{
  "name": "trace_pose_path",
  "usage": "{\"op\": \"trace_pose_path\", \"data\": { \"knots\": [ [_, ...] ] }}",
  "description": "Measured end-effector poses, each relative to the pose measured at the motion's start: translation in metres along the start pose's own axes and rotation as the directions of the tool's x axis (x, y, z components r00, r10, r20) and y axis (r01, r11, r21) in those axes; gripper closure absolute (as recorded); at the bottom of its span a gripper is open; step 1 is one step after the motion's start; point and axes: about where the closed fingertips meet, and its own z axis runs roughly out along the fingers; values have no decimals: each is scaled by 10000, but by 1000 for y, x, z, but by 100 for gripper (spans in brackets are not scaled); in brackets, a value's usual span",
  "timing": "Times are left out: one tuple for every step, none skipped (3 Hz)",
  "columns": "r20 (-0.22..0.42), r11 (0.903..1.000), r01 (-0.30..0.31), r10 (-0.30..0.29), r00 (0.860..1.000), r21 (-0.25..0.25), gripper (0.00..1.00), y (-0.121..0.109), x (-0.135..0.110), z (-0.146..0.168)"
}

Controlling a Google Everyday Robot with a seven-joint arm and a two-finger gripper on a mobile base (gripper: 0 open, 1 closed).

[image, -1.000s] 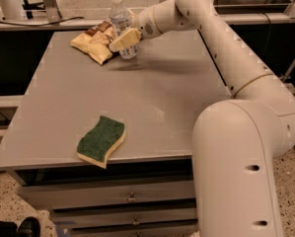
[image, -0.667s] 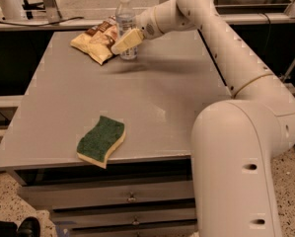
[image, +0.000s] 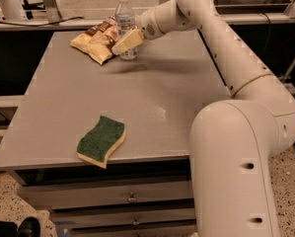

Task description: Move blue plastic bottle near brown chip bag

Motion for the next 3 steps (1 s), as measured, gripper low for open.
{"op": "trace_pose_path", "data": {
  "knots": [
    [380, 9982, -299, 279, 9989, 524, 0, -15, 6, -36],
    [1165, 9900, -736, 595, 9914, 1207, 0, -29, 12, -99],
    [1917, 9809, -1094, 777, 9784, 1606, 0, -34, 24, -157]
  ]
}}
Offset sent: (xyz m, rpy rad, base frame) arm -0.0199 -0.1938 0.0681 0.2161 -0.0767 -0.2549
